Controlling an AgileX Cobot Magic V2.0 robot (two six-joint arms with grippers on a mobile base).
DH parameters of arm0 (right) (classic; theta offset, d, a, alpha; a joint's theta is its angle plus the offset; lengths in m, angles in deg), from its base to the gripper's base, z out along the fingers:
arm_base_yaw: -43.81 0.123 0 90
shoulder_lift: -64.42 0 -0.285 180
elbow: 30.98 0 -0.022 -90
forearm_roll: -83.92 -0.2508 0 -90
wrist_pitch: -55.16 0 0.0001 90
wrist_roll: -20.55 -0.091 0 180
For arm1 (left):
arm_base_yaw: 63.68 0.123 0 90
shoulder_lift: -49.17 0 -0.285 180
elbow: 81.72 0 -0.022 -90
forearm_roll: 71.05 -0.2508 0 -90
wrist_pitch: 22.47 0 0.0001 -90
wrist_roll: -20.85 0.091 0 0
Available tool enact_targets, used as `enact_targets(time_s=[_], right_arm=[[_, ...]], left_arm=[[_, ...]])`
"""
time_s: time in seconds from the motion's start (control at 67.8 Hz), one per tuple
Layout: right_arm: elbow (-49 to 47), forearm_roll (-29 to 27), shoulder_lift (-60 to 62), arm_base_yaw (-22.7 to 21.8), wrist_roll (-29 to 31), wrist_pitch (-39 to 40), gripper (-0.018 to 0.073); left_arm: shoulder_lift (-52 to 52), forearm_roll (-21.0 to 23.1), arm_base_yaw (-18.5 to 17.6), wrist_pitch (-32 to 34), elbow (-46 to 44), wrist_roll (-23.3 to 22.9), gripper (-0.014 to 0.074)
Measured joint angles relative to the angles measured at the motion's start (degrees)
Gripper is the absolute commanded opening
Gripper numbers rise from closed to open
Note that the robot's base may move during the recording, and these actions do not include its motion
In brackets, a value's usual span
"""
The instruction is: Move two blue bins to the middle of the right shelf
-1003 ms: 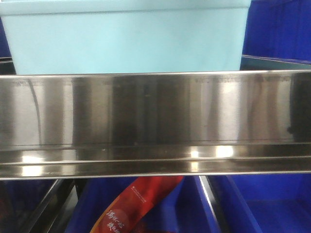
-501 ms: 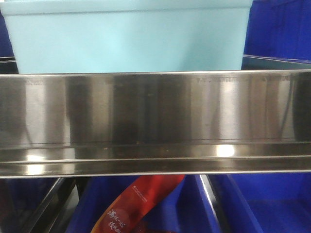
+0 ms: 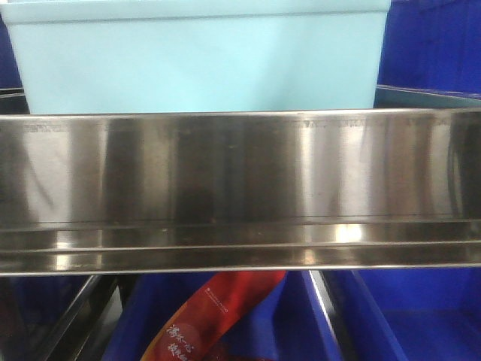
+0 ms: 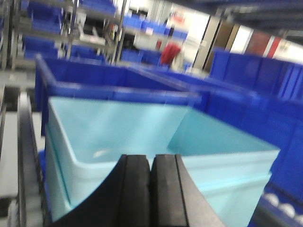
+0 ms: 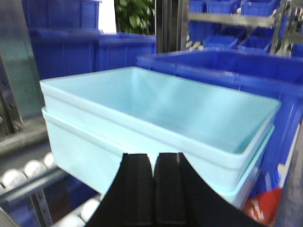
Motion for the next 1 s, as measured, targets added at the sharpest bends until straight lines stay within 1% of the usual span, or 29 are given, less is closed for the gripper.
enact_targets(time_s=[0.221,0.56,0.649,0.737,0.811,0.885,0.899,0.944,1.003], right_arm=[[0.0,0.21,1.73,0.0,0.0,4.63,-0.0162],[0.0,0.21,1.73,0.0,0.0,6.55,-0.0162],[0.09,-3.35,2.55,0.0,0.11,6.33,-0.0162],[1.32,-6.47,4.48,-1.32,1.05,6.19,-0.0162],[3.2,-10.65,7.49,-3.92,7.01,6.05,-0.0162],[6.03,-17.71,10.91,-7.28,19.16,6.05,-0.0162],[6.56,-19.82,11.51,-7.97,21.31,5.95,-0.0162],[8.49,-24.44,13.56,-10.97,27.86,5.96,-0.0162],[11.08,-27.93,16.19,-14.42,32.86,5.7,-0.0163]], left_arm=[[2.1,-0.12,0.0,1.85,0.0,0.11,-0.0111],[2.1,-0.12,0.0,2.44,0.1,0.11,-0.0111],[2.1,-0.12,0.0,2.44,0.1,0.11,-0.0111],[2.1,-0.12,0.0,2.44,0.1,0.11,-0.0111],[2.1,-0.12,0.0,2.44,0.1,0.11,-0.0111],[2.1,-0.12,0.0,2.44,0.1,0.11,-0.0111],[2.1,-0.12,0.0,2.44,0.1,0.11,-0.0111],[2.1,-0.12,0.0,2.44,0.1,0.11,-0.0111],[2.1,-0.12,0.0,2.44,0.1,0.11,-0.0111]])
